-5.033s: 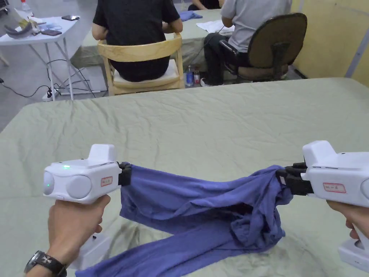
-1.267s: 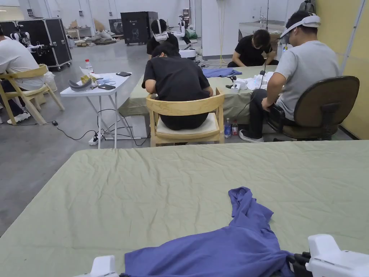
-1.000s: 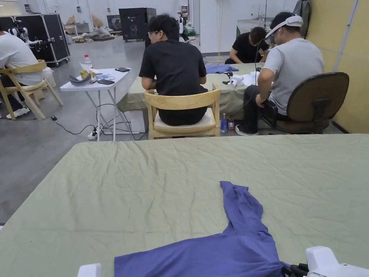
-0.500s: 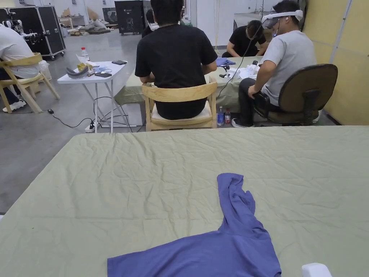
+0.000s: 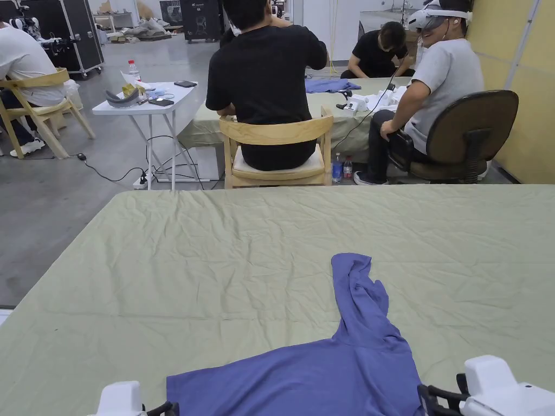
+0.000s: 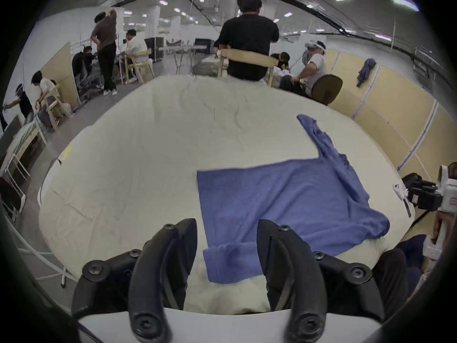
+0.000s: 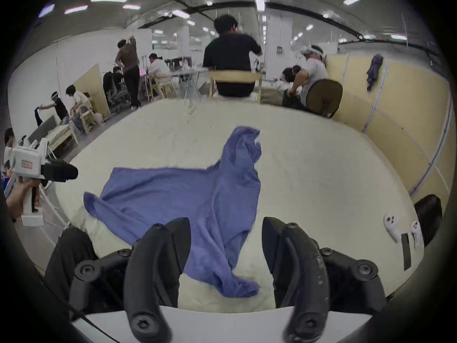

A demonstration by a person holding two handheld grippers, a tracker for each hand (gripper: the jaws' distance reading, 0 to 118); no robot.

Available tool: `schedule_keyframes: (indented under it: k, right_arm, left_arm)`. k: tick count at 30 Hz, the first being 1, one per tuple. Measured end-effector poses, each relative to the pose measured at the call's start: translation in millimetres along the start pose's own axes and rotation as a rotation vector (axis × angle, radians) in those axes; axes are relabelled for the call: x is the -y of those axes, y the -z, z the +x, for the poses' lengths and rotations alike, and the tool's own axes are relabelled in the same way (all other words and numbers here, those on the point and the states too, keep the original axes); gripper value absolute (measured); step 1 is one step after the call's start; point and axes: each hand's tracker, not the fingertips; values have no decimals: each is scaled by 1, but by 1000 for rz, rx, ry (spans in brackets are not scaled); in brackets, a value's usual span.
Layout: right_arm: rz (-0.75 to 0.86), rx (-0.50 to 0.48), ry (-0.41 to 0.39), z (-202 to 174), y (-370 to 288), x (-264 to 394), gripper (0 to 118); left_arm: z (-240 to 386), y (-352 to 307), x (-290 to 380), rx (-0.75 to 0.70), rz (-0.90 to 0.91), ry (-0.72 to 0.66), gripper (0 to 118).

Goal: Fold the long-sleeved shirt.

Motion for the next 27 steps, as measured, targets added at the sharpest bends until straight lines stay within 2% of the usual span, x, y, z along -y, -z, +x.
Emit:
schedule_keyframes:
  k: [3, 6, 7, 8, 9, 12, 14, 17, 22, 23, 25, 26, 27]
  right_arm:
    - [58, 20, -5, -6, -17, -14, 64]
    - [113, 13, 12, -12, -33, -17, 34]
    - [121, 11, 27, -14, -36, -18, 15]
    - [135, 6, 40, -15, -39, -16, 4]
    - [151, 5, 48, -15, -41, -13, 1]
    - [156, -1, 39, -15, -41, -13, 0]
    - [150, 13, 22, -15, -40, -12, 0]
    - [142, -10, 49, -10, -36, -14, 0]
    - [117, -6, 69, -6, -22, -13, 0]
    - [107, -10, 71, -6, -17, -13, 0]
    - [91, -10, 69, -5, -8, -11, 0]
    - [77, -8, 67, -5, -2, -11, 0]
    - [64, -11, 66, -5, 3, -11, 0]
  left_arm:
    - [11, -22, -9, 2, 48, 23, 48]
    - [20, -42, -12, 31, 75, 23, 22]
    - [24, -46, -11, 33, 83, 28, 14]
    - [28, -50, -11, 32, 87, 35, 6]
    - [30, -52, -10, 34, 91, 53, 2]
    - [32, -57, -8, 49, 101, 63, 0]
    - [30, -54, -12, 63, 91, 54, 0]
    - [25, -43, -24, 67, 62, 53, 0]
    - [-3, 16, -52, 41, -98, 55, 1]
    - [-8, 28, -55, 48, -98, 46, 8]
    - [-18, 55, -62, 51, -147, 25, 42]
    - [-22, 70, -64, 30, -174, 20, 49]
    - [-26, 83, -66, 28, -184, 16, 49]
